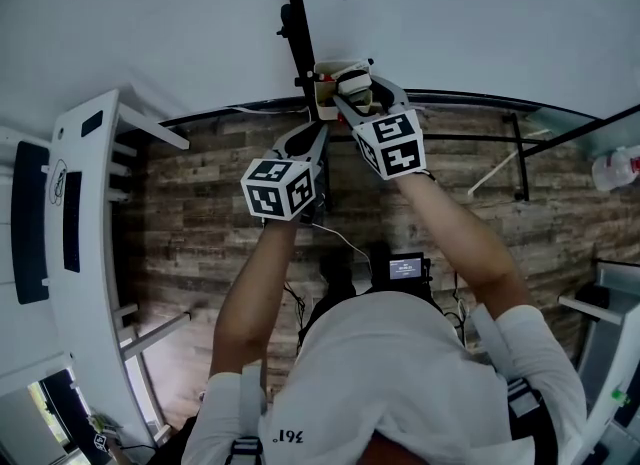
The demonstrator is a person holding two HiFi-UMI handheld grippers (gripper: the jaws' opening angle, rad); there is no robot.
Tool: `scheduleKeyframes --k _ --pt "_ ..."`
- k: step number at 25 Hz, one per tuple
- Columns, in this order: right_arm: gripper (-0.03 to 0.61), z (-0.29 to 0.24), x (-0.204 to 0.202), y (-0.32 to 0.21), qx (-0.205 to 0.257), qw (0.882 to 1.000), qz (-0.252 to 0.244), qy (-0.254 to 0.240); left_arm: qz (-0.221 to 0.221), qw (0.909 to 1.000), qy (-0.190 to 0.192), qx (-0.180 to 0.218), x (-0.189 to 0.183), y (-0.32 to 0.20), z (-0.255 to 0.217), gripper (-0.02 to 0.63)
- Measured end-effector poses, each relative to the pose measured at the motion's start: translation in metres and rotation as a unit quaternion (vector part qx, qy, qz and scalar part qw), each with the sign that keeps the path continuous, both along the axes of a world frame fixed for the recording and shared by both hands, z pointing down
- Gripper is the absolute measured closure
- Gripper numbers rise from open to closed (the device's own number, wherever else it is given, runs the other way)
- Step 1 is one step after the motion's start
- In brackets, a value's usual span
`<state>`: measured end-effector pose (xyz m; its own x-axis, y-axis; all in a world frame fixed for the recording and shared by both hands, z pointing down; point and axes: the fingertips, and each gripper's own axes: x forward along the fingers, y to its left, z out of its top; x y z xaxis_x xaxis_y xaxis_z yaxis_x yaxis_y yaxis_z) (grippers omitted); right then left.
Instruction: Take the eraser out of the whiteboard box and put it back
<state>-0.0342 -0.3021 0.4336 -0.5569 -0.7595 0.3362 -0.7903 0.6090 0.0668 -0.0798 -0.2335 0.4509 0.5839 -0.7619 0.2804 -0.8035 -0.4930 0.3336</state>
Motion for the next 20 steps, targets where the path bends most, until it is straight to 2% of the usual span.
scheduleKeyframes --k 20 --pt "0.308 -0.066 0.012 0.026 0.056 0.998 -0.014 -0.017 -0.004 0.9984 0.01 0.056 -0.008 0.016 -0.054 0.603"
